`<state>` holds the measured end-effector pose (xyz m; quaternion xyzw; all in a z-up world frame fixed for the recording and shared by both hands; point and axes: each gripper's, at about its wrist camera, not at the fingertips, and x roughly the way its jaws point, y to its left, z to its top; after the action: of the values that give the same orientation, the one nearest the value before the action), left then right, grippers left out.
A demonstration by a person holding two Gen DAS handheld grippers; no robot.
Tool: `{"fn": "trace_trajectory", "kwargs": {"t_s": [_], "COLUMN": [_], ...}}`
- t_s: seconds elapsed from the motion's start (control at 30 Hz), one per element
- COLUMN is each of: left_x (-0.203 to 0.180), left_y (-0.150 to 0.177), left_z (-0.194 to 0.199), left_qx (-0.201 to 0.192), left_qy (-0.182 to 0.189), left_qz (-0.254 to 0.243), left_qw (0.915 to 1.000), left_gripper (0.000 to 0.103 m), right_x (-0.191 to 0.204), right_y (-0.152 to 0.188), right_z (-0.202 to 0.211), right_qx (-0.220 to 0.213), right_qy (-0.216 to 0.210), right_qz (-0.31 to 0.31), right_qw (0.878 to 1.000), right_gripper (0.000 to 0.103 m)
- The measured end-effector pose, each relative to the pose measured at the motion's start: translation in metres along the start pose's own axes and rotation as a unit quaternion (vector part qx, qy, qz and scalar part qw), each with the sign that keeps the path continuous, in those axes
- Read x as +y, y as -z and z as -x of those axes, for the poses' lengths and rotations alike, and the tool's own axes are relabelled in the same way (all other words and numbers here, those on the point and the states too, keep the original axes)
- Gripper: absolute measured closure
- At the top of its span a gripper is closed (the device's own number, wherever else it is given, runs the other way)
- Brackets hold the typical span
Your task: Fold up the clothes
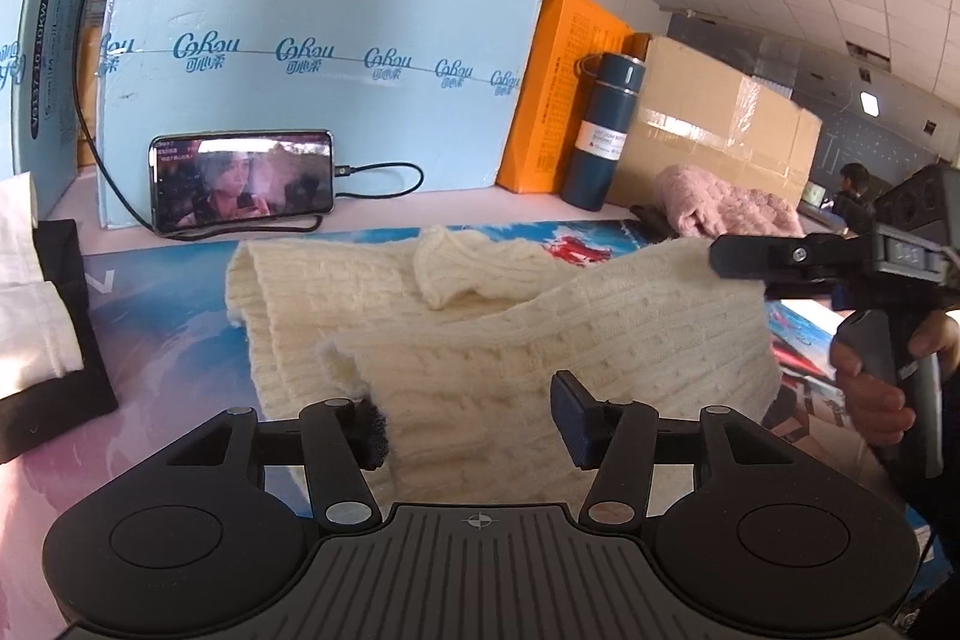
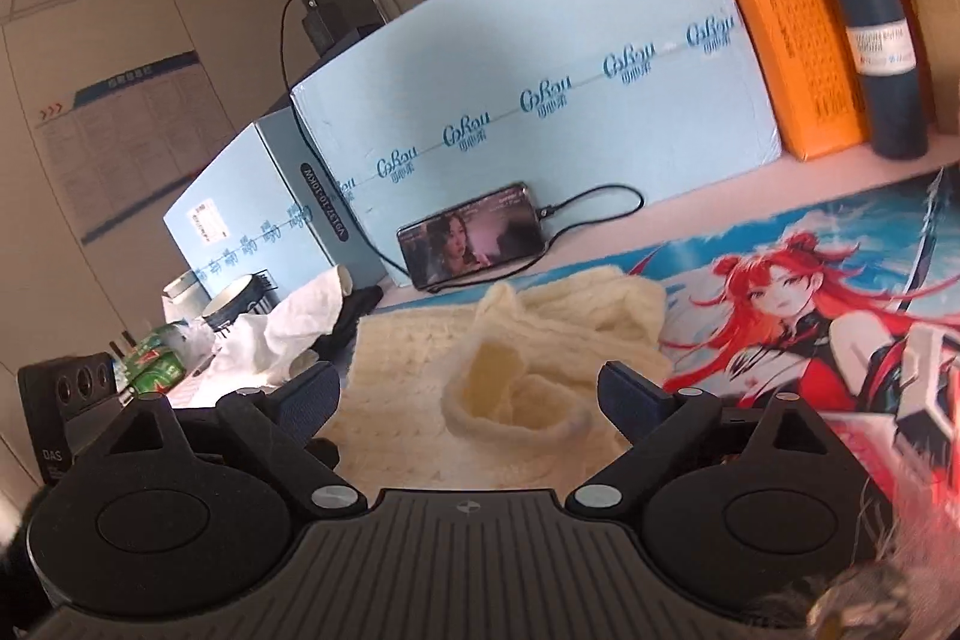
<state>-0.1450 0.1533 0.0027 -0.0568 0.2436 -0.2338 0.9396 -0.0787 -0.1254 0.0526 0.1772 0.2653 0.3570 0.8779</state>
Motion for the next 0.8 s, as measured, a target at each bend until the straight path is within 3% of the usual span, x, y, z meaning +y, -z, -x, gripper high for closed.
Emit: {"fn": "trace_trajectory", "kwargs": {"t_s": [0.03,0.07,0.1,0.13,0.23,0.3,0.33,0.4,0.43,0.47,0.5,0.57,0.6,0.63,0.73,0.8], "left_x": [0.0,-0.001,-0.001,-0.001,-0.003,-0.003,-0.001,0.003,0.005,0.007,0.01,0.017,0.019,0.019,0.02,0.021], "left_y": [0.0,0.0,0.0,0.0,0.0,0.0,0.0,0.001,0.002,0.002,0.002,0.001,0.001,0.001,0.002,0.002], "left_z": [0.003,0.005,0.008,0.011,0.019,0.028,0.028,0.024,0.02,0.014,0.01,0.004,0.002,0.001,-0.001,-0.002], "left_qx": [-0.007,-0.014,-0.022,-0.029,-0.05,-0.067,-0.067,-0.06,-0.051,-0.039,-0.03,-0.015,-0.01,-0.008,0.0,0.005], "left_qy": [0.009,0.018,0.027,0.036,0.064,0.083,0.082,0.07,0.054,0.032,0.018,0.003,-0.001,-0.004,-0.011,-0.016], "left_qz": [-0.001,-0.001,-0.002,-0.003,-0.005,-0.005,0.0,0.012,0.019,0.025,0.034,0.056,0.06,0.061,0.061,0.062], "left_qw": [0.9999,0.9997,0.9994,0.9989,0.9967,0.9943,0.9944,0.9957,0.997,0.9984,0.9988,0.9983,0.9981,0.9981,0.9981,0.998], "left_gripper": [0.053,0.063,0.071,0.071,0.073,0.073,0.073,0.073,0.073,0.073,0.073,0.073,0.073,0.073,0.073,0.072], "right_x": [-0.007,-0.013,-0.017,-0.02,-0.027,-0.032,-0.033,-0.036,-0.038,-0.036,-0.033,-0.025,-0.02,-0.017,-0.012,-0.006], "right_y": [0.001,0.002,0.004,0.006,0.01,0.012,0.012,0.013,0.013,0.011,0.009,0.003,-0.001,-0.004,-0.013,-0.019], "right_z": [-0.008,-0.015,-0.02,-0.025,-0.034,-0.036,-0.038,-0.045,-0.047,-0.047,-0.047,-0.039,-0.033,-0.026,-0.002,0.012], "right_qx": [0.014,0.028,0.041,0.054,0.102,0.138,0.156,0.191,0.196,0.197,0.199,0.186,0.177,0.165,0.126,0.09], "right_qy": [-0.007,-0.01,-0.02,-0.03,-0.103,-0.187,-0.204,-0.202,-0.188,-0.177,-0.166,-0.148,-0.137,-0.132,-0.108,-0.064], "right_qz": [-0.029,-0.055,-0.071,-0.088,-0.117,-0.139,-0.148,-0.162,-0.167,-0.162,-0.156,-0.131,-0.115,-0.102,-0.071,-0.042], "right_qw": [0.999,0.998,0.996,0.994,0.982,0.963,0.955,0.947,0.948,0.951,0.953,0.962,0.968,0.972,0.984,0.993], "right_gripper": [0.016,0.023,0.042,0.055,0.064,0.064,0.064,0.064,0.073,0.073,0.069,0.042,0.012,0.005,0.005,0.005]}}
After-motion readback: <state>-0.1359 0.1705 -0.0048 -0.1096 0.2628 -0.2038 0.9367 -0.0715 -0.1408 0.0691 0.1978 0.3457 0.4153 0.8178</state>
